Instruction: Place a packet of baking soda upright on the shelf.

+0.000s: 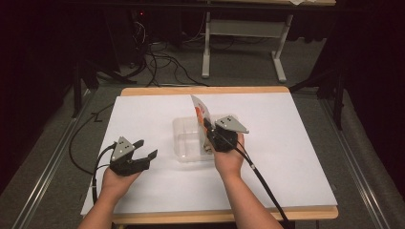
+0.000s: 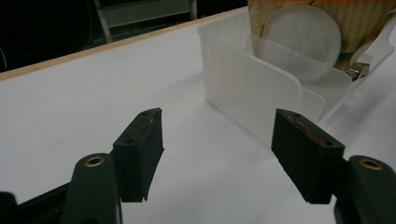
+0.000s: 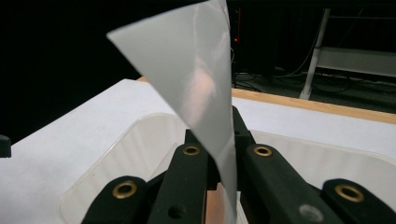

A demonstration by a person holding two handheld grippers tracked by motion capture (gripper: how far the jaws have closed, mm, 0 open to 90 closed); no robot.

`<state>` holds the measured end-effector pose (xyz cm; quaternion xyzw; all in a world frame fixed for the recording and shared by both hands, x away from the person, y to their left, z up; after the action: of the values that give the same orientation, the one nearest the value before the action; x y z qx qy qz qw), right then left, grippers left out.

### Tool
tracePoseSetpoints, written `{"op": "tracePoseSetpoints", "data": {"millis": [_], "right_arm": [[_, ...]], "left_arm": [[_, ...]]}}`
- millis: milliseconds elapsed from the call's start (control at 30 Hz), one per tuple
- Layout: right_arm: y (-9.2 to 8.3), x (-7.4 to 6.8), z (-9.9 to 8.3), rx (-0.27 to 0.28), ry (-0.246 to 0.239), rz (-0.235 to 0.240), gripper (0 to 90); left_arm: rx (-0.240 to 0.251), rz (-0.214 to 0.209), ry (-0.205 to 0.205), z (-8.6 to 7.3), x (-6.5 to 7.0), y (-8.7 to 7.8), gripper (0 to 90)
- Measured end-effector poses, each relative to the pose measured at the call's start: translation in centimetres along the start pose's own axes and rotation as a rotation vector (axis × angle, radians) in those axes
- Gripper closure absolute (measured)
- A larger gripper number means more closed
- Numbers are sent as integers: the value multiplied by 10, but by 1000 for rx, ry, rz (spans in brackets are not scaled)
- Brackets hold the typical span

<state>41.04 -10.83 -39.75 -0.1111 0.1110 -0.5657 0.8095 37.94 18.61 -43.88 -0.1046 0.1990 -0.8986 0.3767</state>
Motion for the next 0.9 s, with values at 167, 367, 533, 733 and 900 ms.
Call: {"op": "tracePoseSetpoints", "data": {"millis": [167, 367, 533, 733, 900], "right_arm": [[0, 0, -2, 1, 1, 2, 897], [-4, -1, -8, 0, 0, 4, 897], [-7, -2, -21, -28, -17, 2, 898], [-11, -1, -29, -31, -9, 3, 898], [-12, -2, -31, -29, -9, 7, 898]], "left_arm": [[-1, 0, -1, 0, 0, 0, 345], [0, 0, -1, 0, 0, 0, 345], [-1, -1, 3, 0, 0, 1, 345], [-7, 1, 8, 0, 1, 0, 345], [-7, 6, 6, -1, 2, 1, 342]]}}
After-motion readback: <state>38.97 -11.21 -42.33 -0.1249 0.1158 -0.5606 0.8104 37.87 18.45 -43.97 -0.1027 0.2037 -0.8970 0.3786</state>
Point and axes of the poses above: each handheld gripper's, and its own axes: y roughly forward along the jaws, z roughly out of its top, x roughly to its right, the point moved 2 cm from there along y, roughly forward along the jaws, and after that the axes turned 5 degrees about -z, right-handed, at the moved point
